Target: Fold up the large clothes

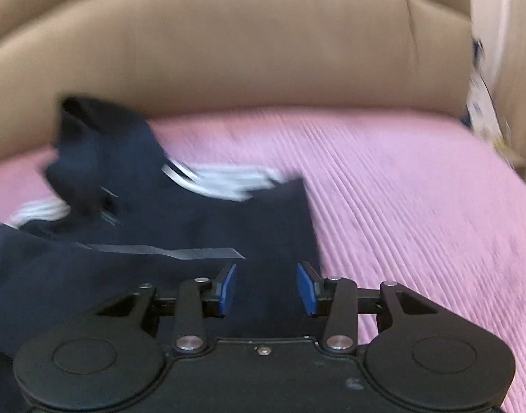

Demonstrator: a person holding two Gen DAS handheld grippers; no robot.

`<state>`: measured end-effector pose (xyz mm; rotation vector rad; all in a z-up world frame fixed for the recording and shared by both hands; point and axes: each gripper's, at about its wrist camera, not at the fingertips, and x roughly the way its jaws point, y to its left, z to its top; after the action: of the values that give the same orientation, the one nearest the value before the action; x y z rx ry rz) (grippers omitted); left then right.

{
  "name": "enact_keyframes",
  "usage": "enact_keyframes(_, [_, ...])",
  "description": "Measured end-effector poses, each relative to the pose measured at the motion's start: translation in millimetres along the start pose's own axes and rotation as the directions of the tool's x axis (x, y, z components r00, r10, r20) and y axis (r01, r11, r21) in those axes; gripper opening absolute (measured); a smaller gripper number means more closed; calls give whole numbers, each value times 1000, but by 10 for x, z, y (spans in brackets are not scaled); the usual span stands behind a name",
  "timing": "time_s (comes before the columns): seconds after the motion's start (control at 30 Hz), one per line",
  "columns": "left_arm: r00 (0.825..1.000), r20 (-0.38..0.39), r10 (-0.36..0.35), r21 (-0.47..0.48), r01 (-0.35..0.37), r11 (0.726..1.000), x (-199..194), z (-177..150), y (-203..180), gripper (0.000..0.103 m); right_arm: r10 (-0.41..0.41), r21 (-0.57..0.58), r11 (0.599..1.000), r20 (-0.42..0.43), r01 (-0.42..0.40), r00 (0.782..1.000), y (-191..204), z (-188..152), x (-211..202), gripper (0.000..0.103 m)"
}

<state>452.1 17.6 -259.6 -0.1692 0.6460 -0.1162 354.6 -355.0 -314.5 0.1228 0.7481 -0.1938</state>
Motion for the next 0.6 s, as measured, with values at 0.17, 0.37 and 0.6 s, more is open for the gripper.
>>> enact_keyframes(0.17, [998, -59, 14, 37, -12, 999, 211, -35, -126, 43, 54, -96, 994, -30, -56, 998, 400, -70, 157, 21])
enact_keyframes(0.37, [973, -178, 146, 222, -105, 969, 660, -317, -258, 39, 31, 3, 1000, -152, -31, 988, 322, -427, 683, 5])
enact_keyframes(0.6, [977, -162, 137, 163, -110, 980, 610, -248, -275, 39, 90, 35, 995, -59, -88, 994, 305, -306, 450, 13])
